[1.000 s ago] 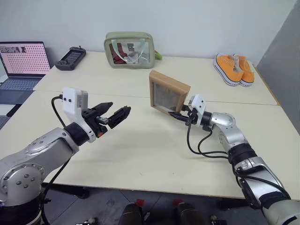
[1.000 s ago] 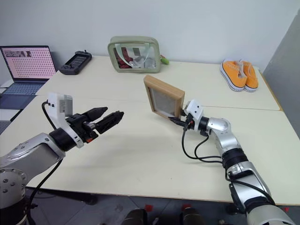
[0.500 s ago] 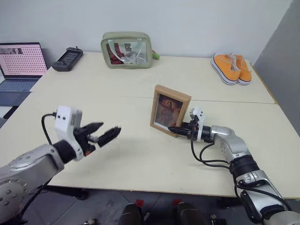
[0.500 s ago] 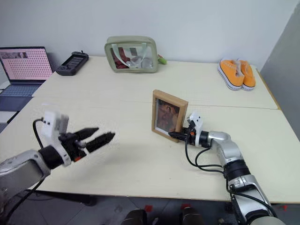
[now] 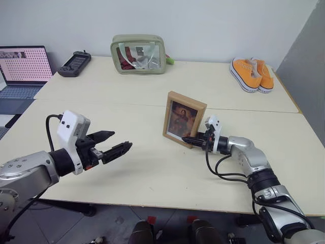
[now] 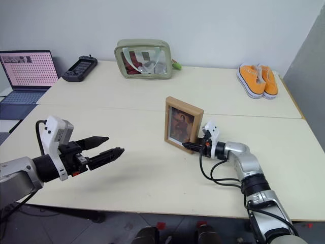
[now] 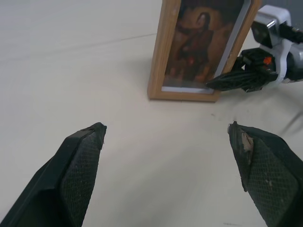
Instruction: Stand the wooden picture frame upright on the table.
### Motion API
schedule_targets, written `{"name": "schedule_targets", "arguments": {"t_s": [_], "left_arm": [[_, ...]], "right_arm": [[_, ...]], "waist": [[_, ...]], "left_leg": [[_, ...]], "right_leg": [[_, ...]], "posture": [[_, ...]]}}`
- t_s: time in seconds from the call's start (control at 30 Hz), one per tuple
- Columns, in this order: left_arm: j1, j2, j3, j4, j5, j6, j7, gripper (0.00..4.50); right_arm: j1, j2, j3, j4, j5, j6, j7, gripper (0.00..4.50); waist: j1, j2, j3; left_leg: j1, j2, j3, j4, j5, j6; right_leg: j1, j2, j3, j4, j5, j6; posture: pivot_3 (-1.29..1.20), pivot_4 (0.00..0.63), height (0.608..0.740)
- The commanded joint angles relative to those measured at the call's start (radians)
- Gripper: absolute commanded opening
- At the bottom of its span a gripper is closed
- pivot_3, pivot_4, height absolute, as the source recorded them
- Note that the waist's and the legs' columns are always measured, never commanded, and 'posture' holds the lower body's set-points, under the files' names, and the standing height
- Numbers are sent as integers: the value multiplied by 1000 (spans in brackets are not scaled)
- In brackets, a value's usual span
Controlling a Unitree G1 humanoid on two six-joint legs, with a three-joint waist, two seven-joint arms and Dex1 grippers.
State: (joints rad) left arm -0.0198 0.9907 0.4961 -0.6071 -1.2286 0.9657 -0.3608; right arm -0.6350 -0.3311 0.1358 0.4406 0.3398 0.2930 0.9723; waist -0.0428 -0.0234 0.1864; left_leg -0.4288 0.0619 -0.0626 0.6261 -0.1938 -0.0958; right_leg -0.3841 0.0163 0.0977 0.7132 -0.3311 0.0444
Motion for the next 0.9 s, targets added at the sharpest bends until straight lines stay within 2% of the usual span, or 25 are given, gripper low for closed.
{"name": "schedule_targets", "arguments": {"t_s": [0.03,0.07,0.37,0.57,0.7,0.9], "left_arm": [[-40,-4,-16,3,-5,-8,1,4475],[-45,-7,-22,4,-3,-7,2,4475],[-130,-49,-102,30,18,-17,4,4475],[-186,-91,-159,38,97,-63,-33,4475],[-231,-126,-182,75,124,-92,-68,4475],[-286,-171,-202,109,152,-102,-81,4475]], "right_arm": [[0,-7,-28,-46,-24,-28,-31,2543],[0,-8,-26,-48,-31,-31,-36,2765],[16,-43,-34,-93,-68,-23,-68,2765],[107,-216,-75,-350,-97,64,-96,2765],[191,-366,-131,-591,-95,175,-112,2765],[236,-387,-202,-811,-4,363,-178,2765]], "waist": [[0,0,0],[0,0,0],[1,0,0],[13,1,0],[12,1,1],[1,1,1]], "left_leg": [[0,0,0,0,0,0],[0,0,0,0,0,0],[0,0,0,0,0,0],[-1,-1,0,0,0,0],[-1,0,0,0,0,0],[-1,0,0,0,0,0]], "right_leg": [[0,0,0,0,0,0],[0,0,0,0,0,0],[0,0,0,0,0,0],[0,-1,0,-1,0,0],[0,0,0,-1,0,0],[-1,1,1,-1,0,0]], "posture": [[0,150,740],[0,150,740],[0,150,740],[0,150,740],[0,150,740],[0,150,740]]}}
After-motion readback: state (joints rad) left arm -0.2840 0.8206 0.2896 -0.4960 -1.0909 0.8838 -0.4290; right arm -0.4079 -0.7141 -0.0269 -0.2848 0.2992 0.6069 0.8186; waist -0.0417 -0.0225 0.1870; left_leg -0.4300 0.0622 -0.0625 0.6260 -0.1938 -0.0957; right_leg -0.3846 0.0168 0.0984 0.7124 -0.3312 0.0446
